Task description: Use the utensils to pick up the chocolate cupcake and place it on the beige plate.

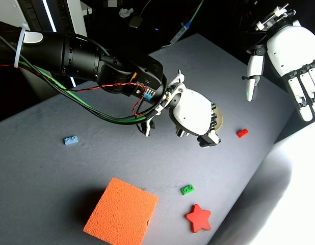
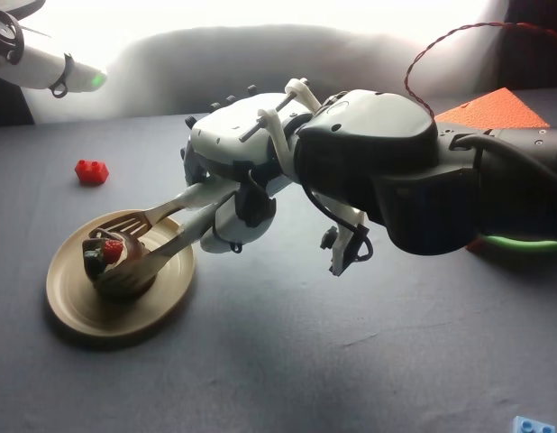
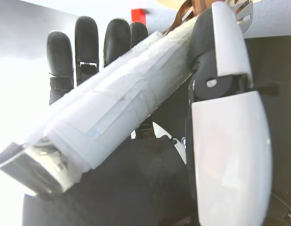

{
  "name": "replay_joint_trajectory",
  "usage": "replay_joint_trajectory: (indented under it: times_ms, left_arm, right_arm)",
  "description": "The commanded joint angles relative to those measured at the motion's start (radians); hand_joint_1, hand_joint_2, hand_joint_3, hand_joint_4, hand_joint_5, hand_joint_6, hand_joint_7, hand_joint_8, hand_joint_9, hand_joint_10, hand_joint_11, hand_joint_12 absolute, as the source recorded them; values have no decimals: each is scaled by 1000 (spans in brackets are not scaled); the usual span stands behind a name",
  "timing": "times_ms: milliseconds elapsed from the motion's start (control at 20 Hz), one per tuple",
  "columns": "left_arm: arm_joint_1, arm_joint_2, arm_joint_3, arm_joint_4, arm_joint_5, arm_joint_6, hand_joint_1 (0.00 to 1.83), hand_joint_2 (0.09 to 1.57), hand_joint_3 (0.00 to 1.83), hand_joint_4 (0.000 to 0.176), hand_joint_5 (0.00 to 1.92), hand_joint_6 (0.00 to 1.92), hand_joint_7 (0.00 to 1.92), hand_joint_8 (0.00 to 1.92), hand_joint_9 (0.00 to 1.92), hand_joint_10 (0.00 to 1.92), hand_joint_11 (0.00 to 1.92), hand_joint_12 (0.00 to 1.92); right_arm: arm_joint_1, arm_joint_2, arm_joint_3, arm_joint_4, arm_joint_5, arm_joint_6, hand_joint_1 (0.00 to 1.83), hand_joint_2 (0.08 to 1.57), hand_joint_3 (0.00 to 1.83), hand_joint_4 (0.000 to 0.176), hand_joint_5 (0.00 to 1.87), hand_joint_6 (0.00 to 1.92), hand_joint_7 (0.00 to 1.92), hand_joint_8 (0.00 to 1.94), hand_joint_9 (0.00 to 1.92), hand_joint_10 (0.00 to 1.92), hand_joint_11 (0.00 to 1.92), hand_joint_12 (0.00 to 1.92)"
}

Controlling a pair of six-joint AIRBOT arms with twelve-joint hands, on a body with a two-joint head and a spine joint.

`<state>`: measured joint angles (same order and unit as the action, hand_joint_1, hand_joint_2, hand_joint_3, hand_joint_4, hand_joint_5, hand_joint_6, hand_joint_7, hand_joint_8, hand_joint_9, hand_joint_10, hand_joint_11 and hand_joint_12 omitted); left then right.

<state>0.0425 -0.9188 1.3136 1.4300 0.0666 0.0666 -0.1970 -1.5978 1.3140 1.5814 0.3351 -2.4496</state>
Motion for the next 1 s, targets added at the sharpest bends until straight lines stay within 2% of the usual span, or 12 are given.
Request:
replay_joint_trajectory:
  times_ms: [0,50,100,150,300,550,700,950]
  left_arm:
    - [-14,6,2,17,0,4,107,1139,0,0,30,0,0,0,0,0,0,0]
    - [-14,6,2,17,0,4,111,1140,1,0,27,0,0,0,0,0,0,0]
    - [-14,6,3,17,0,4,117,1139,0,0,26,0,0,0,0,0,0,0]
    - [-14,6,3,17,0,4,112,1141,1,0,18,0,0,0,0,0,0,0]
    - [-14,6,1,17,0,4,93,1140,0,0,32,5,0,0,0,0,0,0]
    - [-14,7,1,17,0,4,98,1141,0,0,30,4,0,0,0,0,0,0]
    - [-14,7,0,17,0,4,108,1137,0,0,33,3,0,0,0,0,0,0]
    - [-14,7,1,17,0,4,121,1138,0,0,37,1,4,1,0,0,0,0]
  right_arm:
    - [11,5,3,-34,1,5,1203,1178,1,0,972,1043,738,1314,572,883,327,1372]
    - [11,5,3,-34,0,5,1157,1149,0,0,927,1061,708,827,590,837,367,1325]
    - [11,5,3,-34,-2,5,1141,1154,0,0,897,1098,768,569,580,818,350,1321]
    - [12,5,5,-34,-2,5,1142,1151,0,0,897,1096,822,419,585,801,345,1317]
    - [14,5,6,-34,-2,8,1133,1162,1,0,875,1129,841,304,548,817,318,1326]
    - [14,10,6,-34,-6,7,1126,1175,0,0,853,1162,871,236,562,760,310,1303]
    - [12,15,7,-34,-8,7,1132,1159,0,0,881,1120,891,205,576,746,315,1297]
    - [11,21,7,-34,-13,7,1120,1184,1,0,833,1193,891,169,562,747,293,1309]
